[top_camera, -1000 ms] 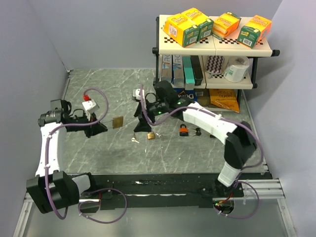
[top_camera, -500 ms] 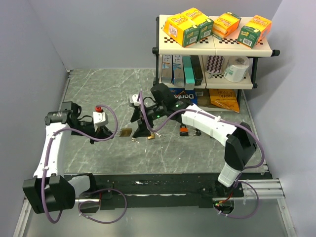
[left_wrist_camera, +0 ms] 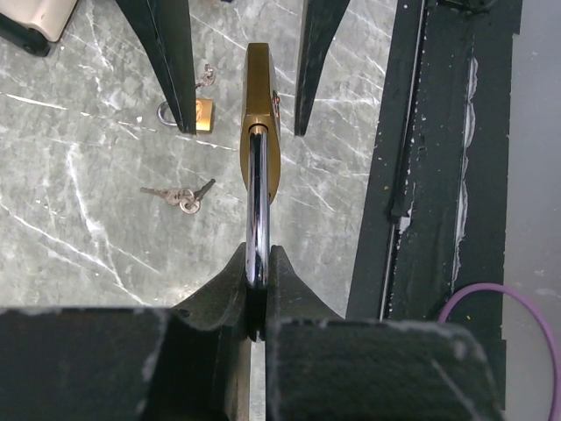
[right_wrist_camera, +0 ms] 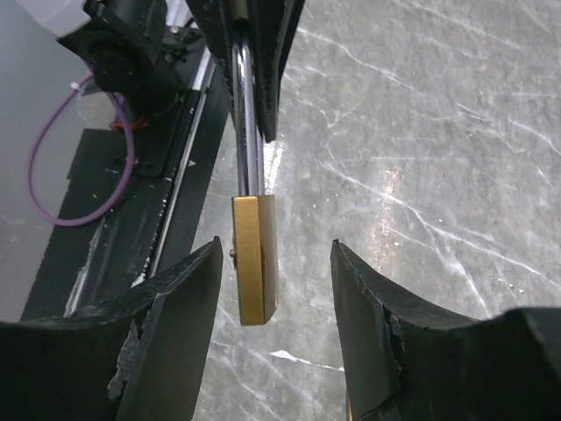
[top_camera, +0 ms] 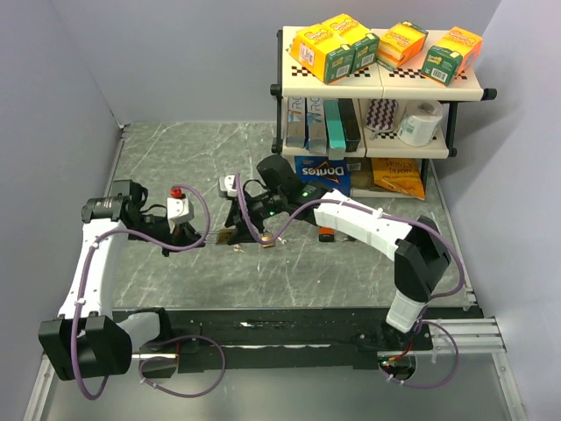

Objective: Lock with the key
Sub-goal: Place the lock at the center of the board.

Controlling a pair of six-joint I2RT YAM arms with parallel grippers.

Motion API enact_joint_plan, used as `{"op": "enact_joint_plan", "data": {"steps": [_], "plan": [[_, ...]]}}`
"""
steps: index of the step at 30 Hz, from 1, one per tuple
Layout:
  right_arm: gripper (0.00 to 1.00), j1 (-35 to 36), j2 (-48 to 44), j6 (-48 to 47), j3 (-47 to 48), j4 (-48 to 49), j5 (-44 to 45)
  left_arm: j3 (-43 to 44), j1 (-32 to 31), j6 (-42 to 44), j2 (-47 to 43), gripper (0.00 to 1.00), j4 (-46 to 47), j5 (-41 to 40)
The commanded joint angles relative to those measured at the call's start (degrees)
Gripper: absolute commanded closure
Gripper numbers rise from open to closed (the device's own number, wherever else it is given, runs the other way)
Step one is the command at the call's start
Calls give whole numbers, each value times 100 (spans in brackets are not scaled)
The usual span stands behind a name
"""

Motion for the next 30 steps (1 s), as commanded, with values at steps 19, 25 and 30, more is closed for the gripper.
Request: {"op": "enact_joint_plan", "data": {"steps": [19, 25, 30], "plan": [[100, -230, -344, 1411, -61, 889, 720, -542, 826, -9272, -753, 4, 5924, -531], [100, -221, -283, 2324, 246, 1162, 1969, -858, 878, -11803, -982, 4, 6374, -1536], [100, -195, 50, 2949, 799, 1197, 2417, -1439, 738, -12860, -1464, 4, 6717, -1904]]}}
